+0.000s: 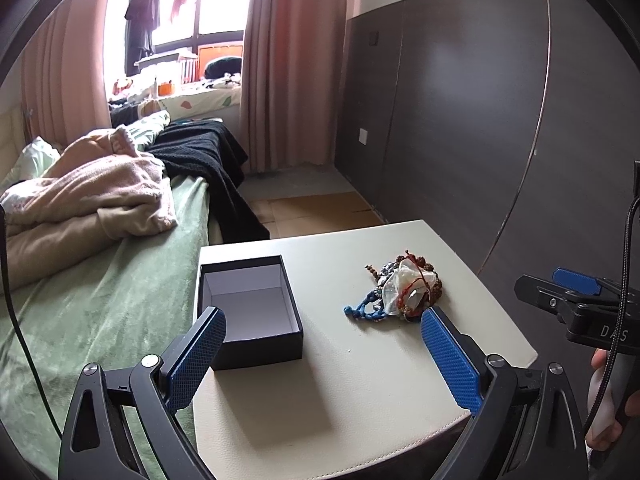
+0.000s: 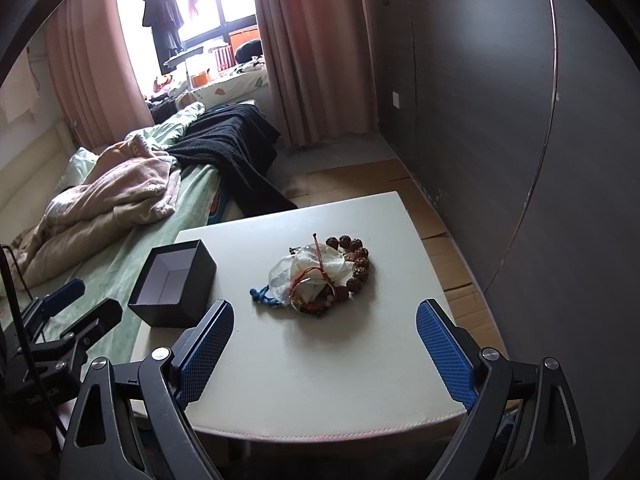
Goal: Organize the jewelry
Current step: 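Grasp the silver wire bangle with the left tool while the right tool grasps the red string bracelet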
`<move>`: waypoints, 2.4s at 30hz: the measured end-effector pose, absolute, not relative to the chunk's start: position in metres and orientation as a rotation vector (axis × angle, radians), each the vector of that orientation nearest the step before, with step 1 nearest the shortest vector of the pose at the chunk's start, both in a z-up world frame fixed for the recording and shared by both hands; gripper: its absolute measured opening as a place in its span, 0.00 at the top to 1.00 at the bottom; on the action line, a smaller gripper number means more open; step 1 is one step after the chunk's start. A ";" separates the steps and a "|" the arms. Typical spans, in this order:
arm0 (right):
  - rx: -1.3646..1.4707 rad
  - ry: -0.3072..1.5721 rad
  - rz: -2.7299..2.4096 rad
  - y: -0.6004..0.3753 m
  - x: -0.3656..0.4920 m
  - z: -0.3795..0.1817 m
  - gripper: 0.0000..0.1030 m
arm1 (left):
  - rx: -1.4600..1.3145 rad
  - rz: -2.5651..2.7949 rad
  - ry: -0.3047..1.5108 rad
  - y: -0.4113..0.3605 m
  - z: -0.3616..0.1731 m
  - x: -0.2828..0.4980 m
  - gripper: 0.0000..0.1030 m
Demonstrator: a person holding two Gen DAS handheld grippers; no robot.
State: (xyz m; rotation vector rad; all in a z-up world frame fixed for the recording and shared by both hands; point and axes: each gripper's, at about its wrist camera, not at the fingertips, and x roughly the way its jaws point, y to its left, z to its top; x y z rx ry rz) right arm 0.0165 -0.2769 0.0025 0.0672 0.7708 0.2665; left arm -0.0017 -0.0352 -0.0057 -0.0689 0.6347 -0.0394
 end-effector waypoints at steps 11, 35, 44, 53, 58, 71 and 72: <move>0.063 0.786 0.268 -0.276 0.018 0.003 0.10 | -0.098 -0.039 0.636 -0.037 -0.001 0.009 0.05; 0.410 0.882 0.143 -0.348 0.091 -0.023 0.10 | -0.145 -0.207 0.758 -0.093 -0.048 0.086 0.41; 0.471 0.928 0.120 -0.364 0.109 -0.036 0.10 | -0.077 -0.241 0.832 -0.117 -0.078 0.109 0.58; 0.480 0.953 0.123 -0.371 0.115 -0.041 0.10 | -0.006 -0.206 0.923 -0.130 -0.105 0.120 0.71; 0.471 0.961 0.131 -0.367 0.114 -0.043 0.10 | -0.005 -0.204 0.929 -0.131 -0.111 0.121 0.95; 0.423 0.985 0.135 -0.352 0.114 -0.050 0.10 | -0.105 -0.262 0.877 -0.110 -0.081 0.104 0.97; 0.417 0.990 0.142 -0.350 0.114 -0.051 0.10 | -0.114 -0.267 0.876 -0.108 -0.079 0.103 0.97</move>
